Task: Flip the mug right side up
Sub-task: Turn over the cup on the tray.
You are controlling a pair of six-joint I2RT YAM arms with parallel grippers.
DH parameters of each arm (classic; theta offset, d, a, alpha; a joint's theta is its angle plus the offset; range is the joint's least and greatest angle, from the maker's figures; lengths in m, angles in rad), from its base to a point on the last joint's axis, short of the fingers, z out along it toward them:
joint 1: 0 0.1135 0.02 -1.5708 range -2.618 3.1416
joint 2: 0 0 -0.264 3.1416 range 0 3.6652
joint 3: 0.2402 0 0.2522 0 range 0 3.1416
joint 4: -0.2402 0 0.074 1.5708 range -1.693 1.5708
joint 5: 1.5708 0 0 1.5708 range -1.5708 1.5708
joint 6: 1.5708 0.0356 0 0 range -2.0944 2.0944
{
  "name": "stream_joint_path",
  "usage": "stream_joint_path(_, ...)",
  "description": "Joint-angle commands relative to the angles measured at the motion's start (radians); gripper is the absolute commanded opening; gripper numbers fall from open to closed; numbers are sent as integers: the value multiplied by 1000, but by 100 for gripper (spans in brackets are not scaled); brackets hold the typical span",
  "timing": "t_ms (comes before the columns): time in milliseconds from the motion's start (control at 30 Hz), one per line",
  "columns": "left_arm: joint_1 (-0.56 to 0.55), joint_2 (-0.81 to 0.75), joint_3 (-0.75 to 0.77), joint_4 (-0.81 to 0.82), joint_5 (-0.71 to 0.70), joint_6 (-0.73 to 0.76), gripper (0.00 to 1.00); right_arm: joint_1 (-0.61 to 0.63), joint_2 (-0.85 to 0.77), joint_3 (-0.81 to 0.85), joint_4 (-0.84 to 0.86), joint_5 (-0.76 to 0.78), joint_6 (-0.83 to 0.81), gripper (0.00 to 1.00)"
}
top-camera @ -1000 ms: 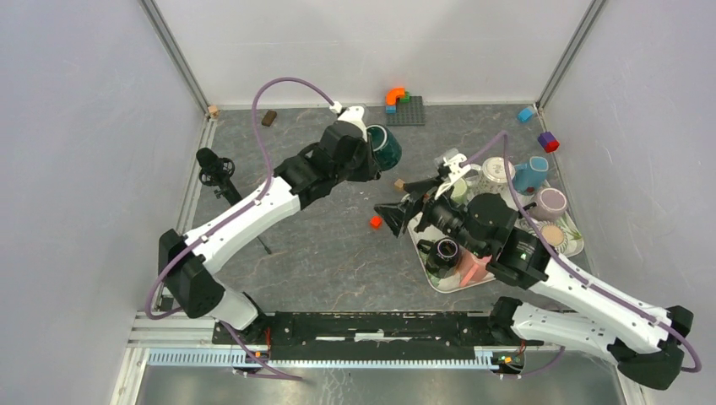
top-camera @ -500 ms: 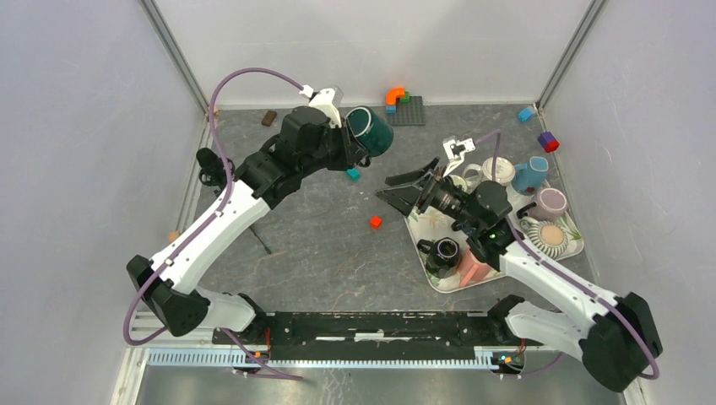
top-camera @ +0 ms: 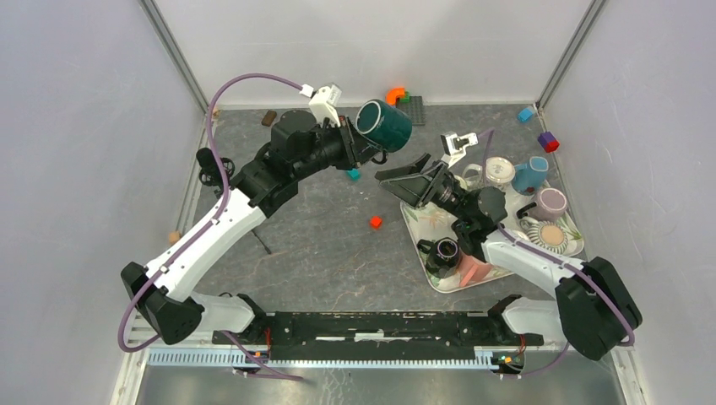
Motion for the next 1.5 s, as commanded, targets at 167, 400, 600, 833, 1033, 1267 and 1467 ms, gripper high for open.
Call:
stream_joint_path(167, 6, -61, -36, 276, 100, -110, 2, -11, 46, 37, 147, 36, 70, 94)
stream_joint_path(400, 9, -79, -88, 329, 132, -153, 2, -21, 66, 74, 164, 65, 88, 88)
stream_joint_path(600, 16, -84, -127, 399, 160, -193, 2, -21, 90, 107, 197, 58, 121, 79)
stream_joint_path(833, 28, -87, -165, 456, 193, -242, 2, -22, 104, 113, 213, 57, 140, 71)
stream_joint_path(1033, 44, -90, -196, 495, 222, -268, 2, -21, 116, 116, 235, 53, 158, 62)
stream_joint_path(1267, 50, -99, -236, 524, 257, -270, 2, -24, 115, 114, 227, 52, 152, 52)
stream_joint_path(1467, 54, -125, -293, 550, 281, -255, 2, -23, 109, 118, 199, 50, 129, 48)
